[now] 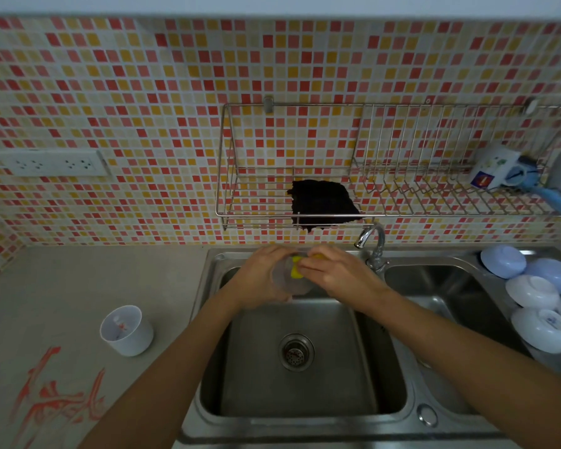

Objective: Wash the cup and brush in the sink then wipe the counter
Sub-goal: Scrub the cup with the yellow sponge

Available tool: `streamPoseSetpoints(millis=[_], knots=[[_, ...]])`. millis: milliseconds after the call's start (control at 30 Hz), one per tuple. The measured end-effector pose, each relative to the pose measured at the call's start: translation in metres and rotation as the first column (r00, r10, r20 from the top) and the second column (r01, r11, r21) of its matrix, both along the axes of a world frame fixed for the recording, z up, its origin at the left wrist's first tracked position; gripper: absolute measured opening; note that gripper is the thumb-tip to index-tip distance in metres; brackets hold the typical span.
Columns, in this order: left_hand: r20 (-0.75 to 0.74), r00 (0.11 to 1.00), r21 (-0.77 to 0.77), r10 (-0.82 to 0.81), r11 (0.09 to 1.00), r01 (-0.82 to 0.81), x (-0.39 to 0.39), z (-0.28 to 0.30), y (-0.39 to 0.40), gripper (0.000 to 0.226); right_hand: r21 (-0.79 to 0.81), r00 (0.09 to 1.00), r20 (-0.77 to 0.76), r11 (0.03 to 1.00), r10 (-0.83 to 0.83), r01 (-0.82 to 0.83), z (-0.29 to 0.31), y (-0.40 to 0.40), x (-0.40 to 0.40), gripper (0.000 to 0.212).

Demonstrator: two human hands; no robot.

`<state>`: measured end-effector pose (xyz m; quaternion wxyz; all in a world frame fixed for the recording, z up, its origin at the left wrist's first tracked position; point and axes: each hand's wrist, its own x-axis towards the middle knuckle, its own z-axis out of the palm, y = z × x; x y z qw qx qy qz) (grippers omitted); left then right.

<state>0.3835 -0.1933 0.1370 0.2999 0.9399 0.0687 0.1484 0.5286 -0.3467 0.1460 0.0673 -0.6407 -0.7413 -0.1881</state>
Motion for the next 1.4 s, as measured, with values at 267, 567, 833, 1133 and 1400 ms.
streamPoseSetpoints(millis=[267, 567, 833, 1133, 1400], knots=[[-0.083, 0.996, -0.157, 0.029, 0.987, -0.042, -0.005, -0.001, 0.014, 0.088, -0.050, 0.996, -0.061, 0.996, -0.073, 0.070, -0.016, -0.002, -0.010, 0.043], [-0.018, 0.985, -0.147, 0.169, 0.974, -0.170, -0.006, -0.011, 0.008, 0.095, 0.013, 0.959, -0.264, 0.994, -0.101, 0.109, -0.012, 0.004, -0.028, 0.034], [0.015, 0.994, 0.047, 0.109, 0.993, -0.110, -0.015, -0.023, 0.017, 0.085, -0.190, 0.885, -0.454, 0.982, -0.102, 0.016, -0.008, 0.012, -0.030, 0.031], [0.001, 0.999, 0.074, 0.054, 0.996, -0.054, -0.022, -0.027, 0.018, 0.080, -0.012, 0.881, -0.415, 0.970, -0.227, 0.244, -0.039, 0.016, -0.062, 0.032], [-0.026, 0.999, 0.072, 0.024, 0.997, -0.022, -0.045, -0.049, 0.029, 0.076, -0.272, 0.840, -0.476, 0.952, -0.260, 0.141, -0.043, 0.028, -0.074, 0.035]])
